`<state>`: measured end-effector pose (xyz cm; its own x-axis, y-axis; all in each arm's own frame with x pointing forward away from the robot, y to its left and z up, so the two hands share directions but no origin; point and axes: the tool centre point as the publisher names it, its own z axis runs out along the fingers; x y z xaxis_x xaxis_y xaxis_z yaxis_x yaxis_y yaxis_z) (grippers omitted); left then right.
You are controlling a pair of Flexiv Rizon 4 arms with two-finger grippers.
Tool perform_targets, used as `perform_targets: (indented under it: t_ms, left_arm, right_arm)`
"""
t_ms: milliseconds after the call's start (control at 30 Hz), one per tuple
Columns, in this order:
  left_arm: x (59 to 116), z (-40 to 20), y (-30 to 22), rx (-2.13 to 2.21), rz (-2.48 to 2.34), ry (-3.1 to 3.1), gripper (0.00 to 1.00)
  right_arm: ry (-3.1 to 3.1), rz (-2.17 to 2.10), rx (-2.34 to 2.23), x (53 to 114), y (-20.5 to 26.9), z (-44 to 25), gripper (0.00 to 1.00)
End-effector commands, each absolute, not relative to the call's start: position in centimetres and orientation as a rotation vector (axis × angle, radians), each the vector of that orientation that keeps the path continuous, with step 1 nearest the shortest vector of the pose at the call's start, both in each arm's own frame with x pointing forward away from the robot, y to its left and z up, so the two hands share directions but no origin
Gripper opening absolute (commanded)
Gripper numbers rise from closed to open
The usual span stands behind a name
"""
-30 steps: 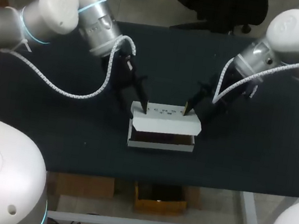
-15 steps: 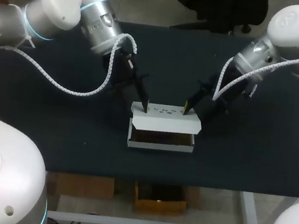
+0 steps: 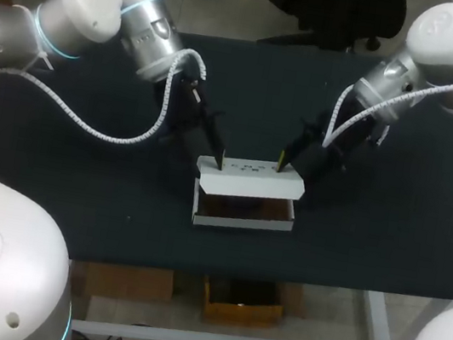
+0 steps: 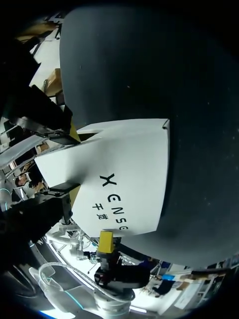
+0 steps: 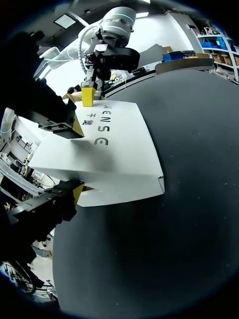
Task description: Assemble the packaging by folding the flat box into shape, placing the metal phone stand inside, and closing the box properly
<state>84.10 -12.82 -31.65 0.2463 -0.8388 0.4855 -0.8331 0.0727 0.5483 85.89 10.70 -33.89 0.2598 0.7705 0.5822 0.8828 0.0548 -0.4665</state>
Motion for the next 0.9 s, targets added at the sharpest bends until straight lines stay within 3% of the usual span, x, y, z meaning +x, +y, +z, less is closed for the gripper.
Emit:
perform_targets:
  t_ms: [33, 900]
  left_arm:
    - [84.7, -31.7, -13.4, 1.721, -0.032, -1.548, 0.49]
    - [85.8, -30.6, -13.2, 1.731, -0.119, -1.513, 0.49]
  right_arm:
    - [-1.523, -0.169, -1.718, 86.7, 10.9, -33.5, 0.53]
    - [-1.501, -0.147, -1.720, 86.9, 11.1, -32.6, 0.56]
